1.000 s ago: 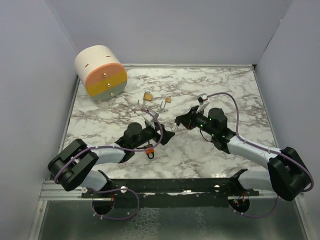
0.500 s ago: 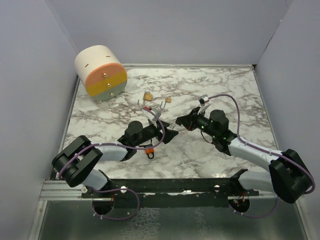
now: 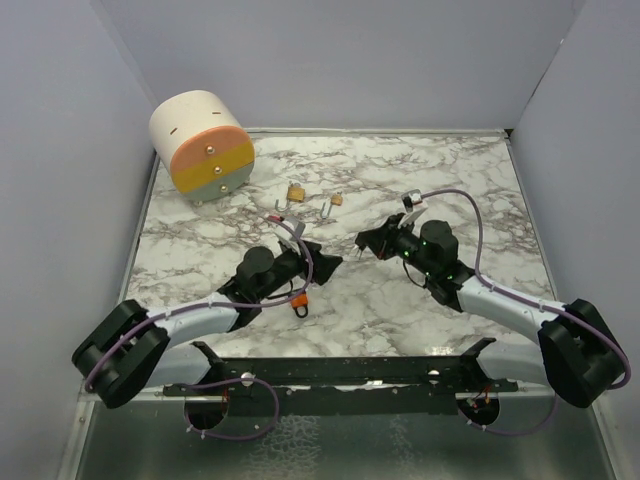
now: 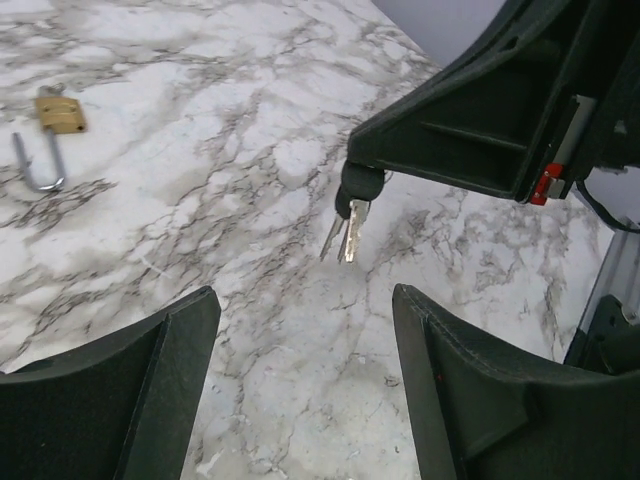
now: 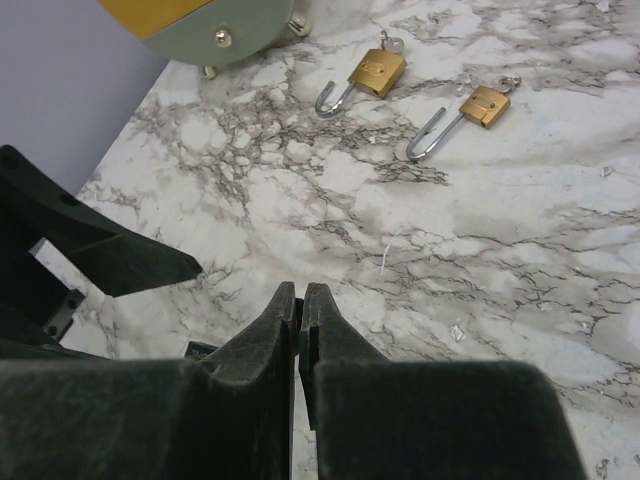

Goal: Unlock with the key

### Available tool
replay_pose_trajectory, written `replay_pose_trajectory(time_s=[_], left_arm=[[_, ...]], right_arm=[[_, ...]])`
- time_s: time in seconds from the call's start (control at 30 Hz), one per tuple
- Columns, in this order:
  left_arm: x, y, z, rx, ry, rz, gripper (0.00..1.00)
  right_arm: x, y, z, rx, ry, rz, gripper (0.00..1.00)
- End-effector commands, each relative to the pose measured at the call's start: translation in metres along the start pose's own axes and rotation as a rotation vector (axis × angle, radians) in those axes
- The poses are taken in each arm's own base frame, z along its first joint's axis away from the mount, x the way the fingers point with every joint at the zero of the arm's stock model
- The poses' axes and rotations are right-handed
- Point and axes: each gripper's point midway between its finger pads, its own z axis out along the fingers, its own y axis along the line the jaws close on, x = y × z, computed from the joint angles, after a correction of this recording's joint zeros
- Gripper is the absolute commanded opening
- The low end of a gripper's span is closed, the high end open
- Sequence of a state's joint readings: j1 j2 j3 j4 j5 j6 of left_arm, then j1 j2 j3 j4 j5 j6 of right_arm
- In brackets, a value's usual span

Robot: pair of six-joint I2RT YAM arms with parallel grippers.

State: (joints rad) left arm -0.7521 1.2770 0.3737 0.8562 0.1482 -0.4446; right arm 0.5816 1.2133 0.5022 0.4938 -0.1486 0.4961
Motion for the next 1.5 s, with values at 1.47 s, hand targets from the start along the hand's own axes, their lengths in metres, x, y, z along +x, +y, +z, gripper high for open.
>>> replay_pose_trajectory(time_s=[1.47], left_arm=[[0.124, 0.053, -0.080, -0.669, 0.501, -0.301, 0.79]], right_arm=[[0.018, -0.024, -0.003, 0.086, 0.002, 0.041, 0.01]])
